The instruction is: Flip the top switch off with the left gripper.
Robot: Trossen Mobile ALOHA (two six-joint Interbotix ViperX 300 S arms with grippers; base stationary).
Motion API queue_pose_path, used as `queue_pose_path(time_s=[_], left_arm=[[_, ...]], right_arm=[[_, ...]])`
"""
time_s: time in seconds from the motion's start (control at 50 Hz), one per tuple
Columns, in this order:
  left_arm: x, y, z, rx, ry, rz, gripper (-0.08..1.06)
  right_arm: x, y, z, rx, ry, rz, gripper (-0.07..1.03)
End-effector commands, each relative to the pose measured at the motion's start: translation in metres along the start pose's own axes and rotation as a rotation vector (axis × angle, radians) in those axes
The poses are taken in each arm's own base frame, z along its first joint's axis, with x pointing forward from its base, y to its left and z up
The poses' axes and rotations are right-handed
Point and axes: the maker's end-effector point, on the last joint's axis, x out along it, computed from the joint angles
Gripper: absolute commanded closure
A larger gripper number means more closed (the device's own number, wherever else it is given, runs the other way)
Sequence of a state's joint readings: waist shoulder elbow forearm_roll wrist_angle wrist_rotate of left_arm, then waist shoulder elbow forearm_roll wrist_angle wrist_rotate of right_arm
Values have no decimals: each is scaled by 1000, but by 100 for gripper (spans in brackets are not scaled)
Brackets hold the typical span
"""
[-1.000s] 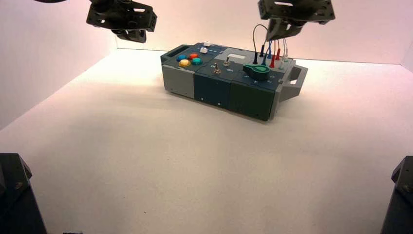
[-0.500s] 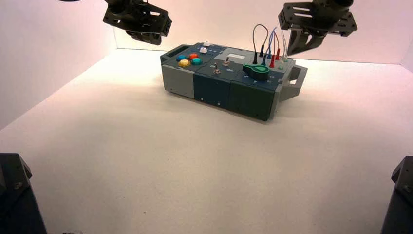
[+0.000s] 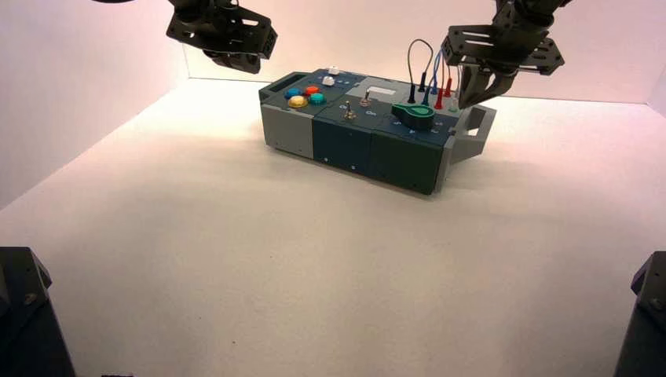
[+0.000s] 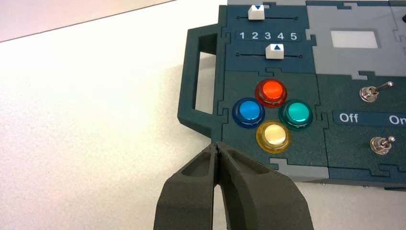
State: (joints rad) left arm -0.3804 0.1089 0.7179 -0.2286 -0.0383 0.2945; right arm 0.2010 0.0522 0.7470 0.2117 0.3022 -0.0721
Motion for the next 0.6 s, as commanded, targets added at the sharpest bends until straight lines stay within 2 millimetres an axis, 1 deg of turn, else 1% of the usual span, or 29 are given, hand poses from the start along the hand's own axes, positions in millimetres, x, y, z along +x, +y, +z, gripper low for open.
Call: queue_pose_path(time_s=[0.02,0.12,0.34,0.6], left_arm=[[-4,0,17,8,-43,2,100],[-4,0,17,8,-43,2,100],[-4,0,17,8,-43,2,100],[-4,0,17,6,-40,0,100]], right_arm=[[-6,-5,14,9,-31,-5,99],[-7,-13,13,31,-30,-15,99],[-7,-15,11,39,-20,-17,99],[5,-16,5,39,30,-18,99]])
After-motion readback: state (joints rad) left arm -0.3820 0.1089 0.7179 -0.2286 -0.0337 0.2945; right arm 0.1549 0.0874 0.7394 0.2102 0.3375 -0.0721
